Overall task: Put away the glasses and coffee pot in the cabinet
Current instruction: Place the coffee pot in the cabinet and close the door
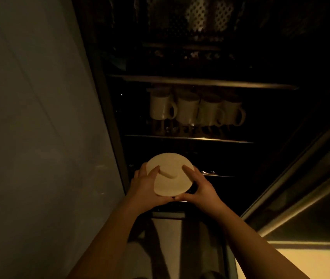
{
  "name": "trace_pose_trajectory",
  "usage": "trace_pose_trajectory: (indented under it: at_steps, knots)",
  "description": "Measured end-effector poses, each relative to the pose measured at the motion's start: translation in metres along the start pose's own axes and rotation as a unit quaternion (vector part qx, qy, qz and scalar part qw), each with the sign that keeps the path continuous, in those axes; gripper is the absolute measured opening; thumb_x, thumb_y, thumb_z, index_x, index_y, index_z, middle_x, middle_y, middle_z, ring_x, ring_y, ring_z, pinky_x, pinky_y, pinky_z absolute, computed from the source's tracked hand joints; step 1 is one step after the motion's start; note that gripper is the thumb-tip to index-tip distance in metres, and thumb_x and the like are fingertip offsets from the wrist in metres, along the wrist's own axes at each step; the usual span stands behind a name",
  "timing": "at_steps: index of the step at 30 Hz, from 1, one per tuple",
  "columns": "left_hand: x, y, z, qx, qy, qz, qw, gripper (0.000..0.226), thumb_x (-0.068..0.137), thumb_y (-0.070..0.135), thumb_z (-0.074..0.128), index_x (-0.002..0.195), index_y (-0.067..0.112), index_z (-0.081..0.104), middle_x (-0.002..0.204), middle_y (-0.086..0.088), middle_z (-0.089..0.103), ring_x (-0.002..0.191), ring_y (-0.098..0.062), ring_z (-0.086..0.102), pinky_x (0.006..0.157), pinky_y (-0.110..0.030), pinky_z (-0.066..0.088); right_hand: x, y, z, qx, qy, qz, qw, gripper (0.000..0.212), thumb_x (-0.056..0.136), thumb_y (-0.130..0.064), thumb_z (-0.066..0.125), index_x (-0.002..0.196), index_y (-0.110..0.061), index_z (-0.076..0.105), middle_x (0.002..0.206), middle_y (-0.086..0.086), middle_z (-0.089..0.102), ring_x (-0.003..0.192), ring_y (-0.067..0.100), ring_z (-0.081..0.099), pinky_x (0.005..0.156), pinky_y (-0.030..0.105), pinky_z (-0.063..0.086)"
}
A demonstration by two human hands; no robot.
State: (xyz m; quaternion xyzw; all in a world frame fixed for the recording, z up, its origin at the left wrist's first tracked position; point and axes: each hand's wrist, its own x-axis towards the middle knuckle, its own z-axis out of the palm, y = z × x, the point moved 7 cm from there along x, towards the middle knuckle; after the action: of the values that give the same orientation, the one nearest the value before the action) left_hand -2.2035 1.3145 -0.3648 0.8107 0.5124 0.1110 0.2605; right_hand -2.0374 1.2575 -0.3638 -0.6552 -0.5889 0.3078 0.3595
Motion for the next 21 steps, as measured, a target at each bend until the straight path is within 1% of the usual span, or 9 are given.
trace_pose_trajectory:
  at_steps: [2, 3, 5, 7, 9, 11, 14, 18, 21]
  knots:
    - [0.013, -0.017, 0.026, -0.017, -0.004, 0.001, 1.0, 0.109, 0.067, 0.063, 0.074, 0.153, 0.029, 0.015, 0.159, -0.002, -0.004, 0.143, -0.028, 0.008, 0.116, -0.041, 0.021, 0.008, 0.026, 0.014, -0.007, 0.008, -0.004, 1.0, 0.097, 0.065, -0.034, 0.085, 0.147, -0.031, 0.032, 0.139, -0.025, 0.022, 0.128, -0.003, 0.023, 0.103, 0.015, 0.024]
    - [0.019, -0.025, 0.037, -0.023, -0.005, 0.003, 1.0, 0.108, 0.069, 0.061, 0.074, 0.153, 0.029, 0.015, 0.16, -0.002, -0.006, 0.144, -0.027, 0.006, 0.116, -0.04, 0.021, 0.012, 0.038, 0.02, -0.009, 0.012, -0.004, 1.0, 0.096, 0.065, -0.034, 0.084, 0.146, -0.03, 0.032, 0.138, -0.025, 0.023, 0.128, -0.002, 0.023, 0.104, 0.018, 0.024]
    - [0.031, -0.038, 0.057, -0.03, -0.002, 0.01, 0.999, 0.104, 0.072, 0.057, 0.074, 0.153, 0.028, 0.015, 0.16, -0.004, -0.01, 0.146, -0.026, 0.002, 0.117, -0.038, 0.019, 0.022, 0.059, 0.031, -0.012, 0.017, -0.006, 1.0, 0.095, 0.066, -0.033, 0.083, 0.146, -0.029, 0.033, 0.139, -0.023, 0.024, 0.126, -0.002, 0.022, 0.104, 0.02, 0.024]
    - [0.041, -0.047, 0.071, -0.039, 0.008, 0.027, 0.999, 0.102, 0.073, 0.055, 0.075, 0.153, 0.026, 0.017, 0.16, -0.003, -0.011, 0.146, -0.026, 0.002, 0.117, -0.038, 0.019, 0.03, 0.075, 0.04, -0.016, 0.022, -0.013, 1.0, 0.093, 0.067, -0.031, 0.083, 0.146, -0.028, 0.033, 0.143, -0.018, 0.026, 0.125, -0.003, 0.021, 0.103, 0.017, 0.023]
    - [0.05, -0.054, 0.081, -0.052, 0.026, 0.05, 0.997, 0.099, 0.073, 0.054, 0.075, 0.152, 0.025, 0.022, 0.161, -0.001, -0.006, 0.144, -0.024, 0.006, 0.116, -0.036, 0.02, 0.037, 0.088, 0.048, -0.019, 0.031, -0.021, 0.999, 0.092, 0.068, -0.031, 0.083, 0.146, -0.026, 0.034, 0.145, -0.015, 0.027, 0.123, -0.005, 0.021, 0.1, 0.01, 0.022]
    - [0.056, -0.059, 0.086, -0.077, 0.05, 0.059, 0.994, 0.091, 0.076, 0.048, 0.076, 0.15, 0.021, 0.031, 0.161, 0.001, 0.002, 0.143, -0.022, 0.012, 0.113, -0.029, 0.018, 0.044, 0.097, 0.053, -0.009, 0.045, -0.025, 0.999, 0.088, 0.069, -0.03, 0.083, 0.144, -0.024, 0.037, 0.147, -0.013, 0.03, 0.123, -0.005, 0.024, 0.096, 0.004, 0.023]
    - [0.063, -0.068, 0.092, -0.11, 0.073, 0.054, 0.99, 0.076, 0.08, 0.037, 0.076, 0.144, 0.014, 0.042, 0.16, -0.002, 0.013, 0.145, -0.023, 0.017, 0.11, -0.022, 0.016, 0.055, 0.103, 0.06, 0.006, 0.059, -0.031, 0.998, 0.082, 0.07, -0.029, 0.082, 0.142, -0.019, 0.043, 0.148, -0.006, 0.035, 0.128, 0.001, 0.032, 0.1, 0.012, 0.026]
    - [0.067, -0.079, 0.094, -0.121, 0.106, 0.017, 0.987, 0.064, 0.083, 0.029, 0.074, 0.139, 0.012, 0.049, 0.159, -0.01, 0.018, 0.145, -0.024, 0.019, 0.114, -0.027, 0.017, 0.067, 0.107, 0.071, 0.016, 0.061, -0.031, 0.998, 0.077, 0.071, -0.03, 0.081, 0.139, -0.016, 0.047, 0.145, -0.003, 0.042, 0.128, 0.007, 0.04, 0.103, 0.018, 0.033]
    - [0.071, -0.083, 0.09, -0.13, 0.141, 0.003, 0.981, 0.054, 0.085, 0.023, 0.072, 0.134, 0.012, 0.054, 0.156, -0.012, 0.027, 0.143, -0.025, 0.024, 0.113, -0.026, 0.018, 0.078, 0.103, 0.076, 0.021, 0.075, -0.045, 0.996, 0.072, 0.071, -0.029, 0.081, 0.136, -0.015, 0.051, 0.139, -0.003, 0.047, 0.125, 0.01, 0.046, 0.1, 0.016, 0.037]
